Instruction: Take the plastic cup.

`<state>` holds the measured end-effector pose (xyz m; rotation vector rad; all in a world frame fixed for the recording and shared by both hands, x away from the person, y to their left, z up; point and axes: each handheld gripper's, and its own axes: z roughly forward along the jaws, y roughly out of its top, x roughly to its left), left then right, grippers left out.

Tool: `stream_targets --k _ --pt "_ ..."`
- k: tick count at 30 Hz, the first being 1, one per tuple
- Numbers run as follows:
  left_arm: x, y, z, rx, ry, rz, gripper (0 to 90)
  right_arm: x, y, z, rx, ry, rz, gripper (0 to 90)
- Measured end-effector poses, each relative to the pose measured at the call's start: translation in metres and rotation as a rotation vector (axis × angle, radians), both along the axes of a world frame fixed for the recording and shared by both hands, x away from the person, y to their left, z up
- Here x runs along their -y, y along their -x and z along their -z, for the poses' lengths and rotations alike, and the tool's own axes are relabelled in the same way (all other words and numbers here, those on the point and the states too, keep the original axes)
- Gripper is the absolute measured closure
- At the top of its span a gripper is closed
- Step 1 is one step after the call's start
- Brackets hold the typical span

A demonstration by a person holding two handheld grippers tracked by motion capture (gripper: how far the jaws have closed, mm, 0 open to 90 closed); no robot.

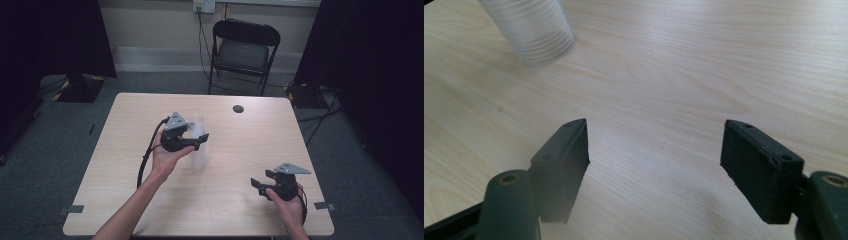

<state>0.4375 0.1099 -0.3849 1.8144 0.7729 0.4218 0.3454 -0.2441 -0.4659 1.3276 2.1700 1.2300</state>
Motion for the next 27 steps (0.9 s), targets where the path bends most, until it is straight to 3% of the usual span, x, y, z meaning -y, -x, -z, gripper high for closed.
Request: stream_targets --k 4,11,16,27 --pt "-0.001 0.0 -0.002 -0.017 0.023 -0.002 32.6 0.0 0.0 -0.001 0.005 0.001 -0.003 27.3" --pt "-0.002 0.002 -0.015 0.016 0.036 -0.002 32.8 0.0 0.0 0.0 0.004 0.0 -0.005 27.2" --pt "-0.006 0.0 -0.019 0.013 0.048 -0.006 32.9 0.0 0.0 0.0 0.005 -0.002 -0.004 27.2" --pt "-0.005 0.005 -0.036 0.048 0.071 0.007 33.2 -0.001 0.0 0.0 0.003 -0.002 -0.004 27.2"
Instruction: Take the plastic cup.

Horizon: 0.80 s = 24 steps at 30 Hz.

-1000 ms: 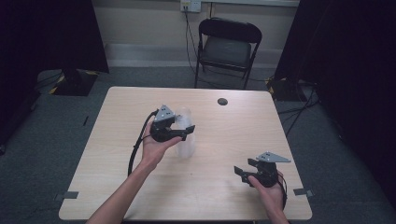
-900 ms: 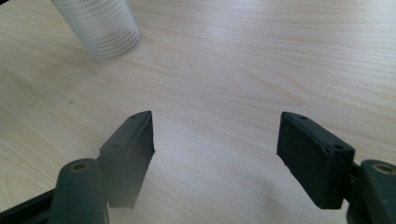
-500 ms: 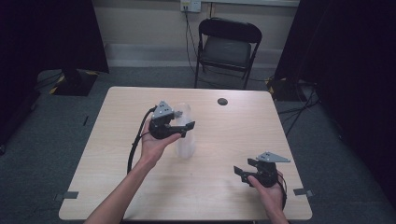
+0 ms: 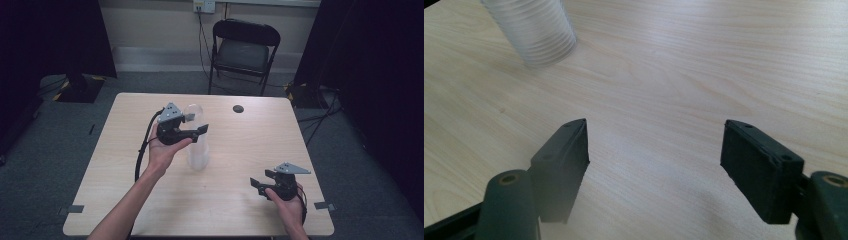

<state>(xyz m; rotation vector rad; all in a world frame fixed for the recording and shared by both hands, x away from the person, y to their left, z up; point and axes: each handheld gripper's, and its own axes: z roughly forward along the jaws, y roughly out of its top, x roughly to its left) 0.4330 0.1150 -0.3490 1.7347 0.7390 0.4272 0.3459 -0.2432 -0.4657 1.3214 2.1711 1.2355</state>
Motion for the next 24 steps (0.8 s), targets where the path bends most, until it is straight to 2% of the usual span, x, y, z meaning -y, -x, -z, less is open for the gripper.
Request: stream_targets --k 9,11,16,17,24 --pt "-0.002 0.002 -0.013 0.03 0.024 0.0 33.6 0.0 0.0 0.0 0.001 -0.003 0.002 27.1" --pt "-0.004 0.004 -0.019 0.057 0.028 0.007 33.6 0.0 0.0 0.0 0.002 -0.002 0.0 27.0" --pt "-0.007 0.004 -0.027 0.073 0.018 0.003 33.7 -0.001 0.0 0.0 0.002 -0.004 -0.001 27.0" --pt "-0.008 0.004 -0.031 0.08 0.036 0.0 33.8 0.0 0.0 0.0 0.002 -0.002 0.0 27.0" --pt "-0.015 0.009 -0.038 0.095 0.058 -0.012 34.3 -0.001 0.0 0.0 0.003 0.0 0.0 25.8"
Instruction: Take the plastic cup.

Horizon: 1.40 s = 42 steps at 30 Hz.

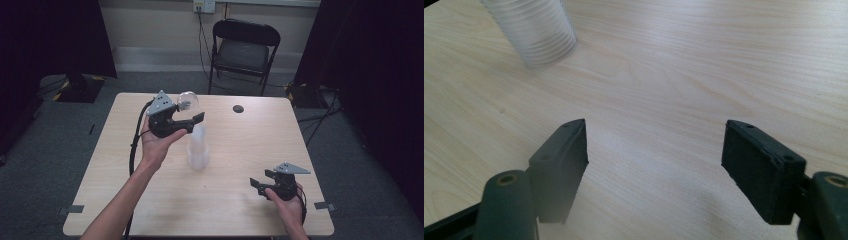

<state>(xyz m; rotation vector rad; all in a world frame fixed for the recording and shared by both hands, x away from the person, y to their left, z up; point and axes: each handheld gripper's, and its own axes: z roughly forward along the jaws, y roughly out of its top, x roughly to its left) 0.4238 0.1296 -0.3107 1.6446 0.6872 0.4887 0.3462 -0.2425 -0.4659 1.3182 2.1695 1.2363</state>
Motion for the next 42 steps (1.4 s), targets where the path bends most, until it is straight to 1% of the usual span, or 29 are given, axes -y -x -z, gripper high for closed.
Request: stream_targets --k 7,8,9,10,11,12,15,18,19,20,21,23,24,28,29,30,31,32,33,34,35,38,42 --pt "-0.009 0.006 -0.005 -0.016 0.024 0.004 34.7 0.0 0.001 0.0 0.002 -0.003 0.001 25.8" --pt "-0.013 0.008 -0.006 -0.022 0.039 0.008 34.7 -0.001 0.001 -0.001 0.005 -0.001 -0.004 25.6" --pt "-0.013 0.008 -0.006 -0.022 0.039 0.008 34.7 -0.001 0.001 -0.001 0.005 -0.001 -0.004 25.6" --pt "-0.015 0.009 -0.005 -0.04 0.052 0.007 34.7 -0.003 0.001 -0.001 0.009 0.011 -0.008 25.2" --pt "-0.016 0.009 -0.005 -0.048 0.055 0.0 34.7 -0.004 0.001 -0.001 0.014 0.011 -0.011 25.1" --pt "-0.019 0.011 -0.003 -0.068 0.051 -0.014 34.7 -0.005 0.001 -0.001 0.015 0.012 -0.012 25.1" --pt "-0.023 0.012 -0.001 -0.073 0.058 -0.02 34.7 -0.006 0.001 -0.002 0.019 0.017 -0.016 25.1" --pt "-0.032 0.014 0.001 -0.095 0.071 -0.029 34.8 -0.008 0.001 -0.001 0.014 0.019 -0.02 25.3" --pt "-0.032 0.014 0.001 -0.095 0.071 -0.029 35.0 -0.008 0.001 -0.001 0.014 0.019 -0.02 25.3" --pt "-0.035 0.015 0.003 -0.111 0.077 -0.039 35.1 -0.009 0.001 -0.001 0.014 0.022 -0.025 25.3" --pt "-0.035 0.015 0.003 -0.111 0.077 -0.039 35.1 -0.009 0.001 -0.001 0.014 0.022 -0.025 25.3" --pt "-0.037 0.018 0.006 -0.128 0.075 -0.038 35.2 -0.012 0.002 -0.001 0.019 0.03 -0.041 25.6" --pt "-0.04 0.021 0.009 -0.144 0.084 -0.032 35.4 -0.014 0.002 -0.002 0.016 0.032 -0.039 25.6" --pt "-0.043 0.024 0.011 -0.151 0.092 -0.035 35.5 -0.018 0.003 -0.002 0.028 0.049 -0.054 26.7" --pt "-0.046 0.026 0.013 -0.168 0.126 -0.019 35.6 -0.019 0.004 -0.003 0.034 0.054 -0.056 29.4" --pt "-0.046 0.026 0.013 -0.168 0.126 -0.019 36.0 -0.02 0.005 -0.003 0.046 0.063 -0.059 30.9" --pt "-0.047 0.027 0.014 -0.178 0.128 -0.029 36.1 -0.021 0.006 -0.004 0.051 0.067 -0.06 31.0" --pt "-0.049 0.03 0.014 -0.181 0.129 -0.025 36.5 -0.022 0.006 -0.004 0.052 0.067 -0.064 31.8" --pt "-0.049 0.03 0.014 -0.181 0.129 -0.025 37.3 -0.022 0.006 -0.004 0.052 0.067 -0.064 31.8" --pt "-0.05 0.033 0.015 -0.188 0.133 -0.018 37.3 -0.025 0.008 -0.004 0.058 0.066 -0.073 34.1" --pt "-0.05 0.034 0.015 -0.187 0.138 -0.019 37.6 -0.026 0.008 -0.004 0.058 0.064 -0.075 34.6" --pt "-0.049 0.038 0.017 -0.188 0.13 -0.014 37.9 -0.029 0.009 -0.005 0.063 0.058 -0.086 36.2" --pt "-0.047 0.044 0.021 -0.19 0.113 0.008 38.6 -0.034 0.011 -0.006 0.07 0.047 -0.092 36.2"
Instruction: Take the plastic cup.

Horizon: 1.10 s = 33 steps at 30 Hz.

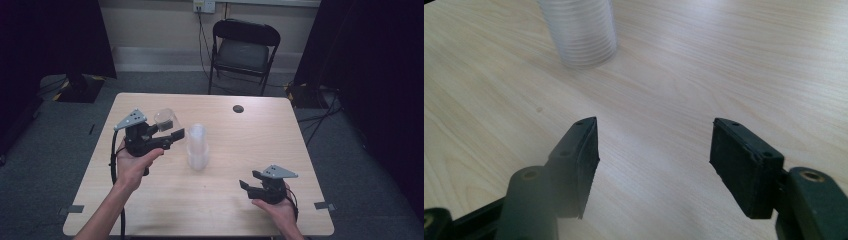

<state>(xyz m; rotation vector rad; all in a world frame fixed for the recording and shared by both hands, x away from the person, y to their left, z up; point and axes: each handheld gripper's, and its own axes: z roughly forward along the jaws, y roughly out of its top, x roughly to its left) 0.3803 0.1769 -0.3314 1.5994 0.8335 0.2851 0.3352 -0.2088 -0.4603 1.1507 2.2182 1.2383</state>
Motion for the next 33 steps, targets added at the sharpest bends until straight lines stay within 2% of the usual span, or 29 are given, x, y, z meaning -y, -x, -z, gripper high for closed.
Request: stream_targets --k 11,14,15,16,18,21,28,33 --pt "0.002 0.012 0.012 -0.041 0.009 0.018 38.6 -0.009 0.005 -0.005 0.015 -0.016 -0.063 37.0" --pt "0.001 0.015 0.015 -0.056 0.008 0.023 38.6 -0.015 0.005 -0.005 0.019 -0.014 -0.098 36.8" --pt "0.002 0.016 0.016 -0.06 0.019 0.022 38.6 -0.016 0.006 -0.005 0.023 -0.012 -0.107 36.5" --pt "0.001 0.017 0.017 -0.063 0.008 0.027 38.6 -0.02 0.006 -0.007 0.033 -0.012 -0.13 36.3" --pt "0.002 0.019 0.018 -0.071 0.021 0.024 38.6 -0.025 0.009 -0.009 0.061 -0.013 -0.161 35.7" --pt "0.003 0.024 0.02 -0.073 0.03 0.034 38.6 -0.032 0.011 -0.014 0.078 -0.023 -0.193 36.5" --pt "0.005 0.028 0.02 -0.12 0.087 0.085 39.0 -0.052 0.013 -0.026 0.107 -0.043 -0.266 41.3" --pt "0.008 0.031 0.025 -0.154 0.118 0.096 39.1 -0.071 0.012 -0.038 0.148 -0.051 -0.313 44.5"
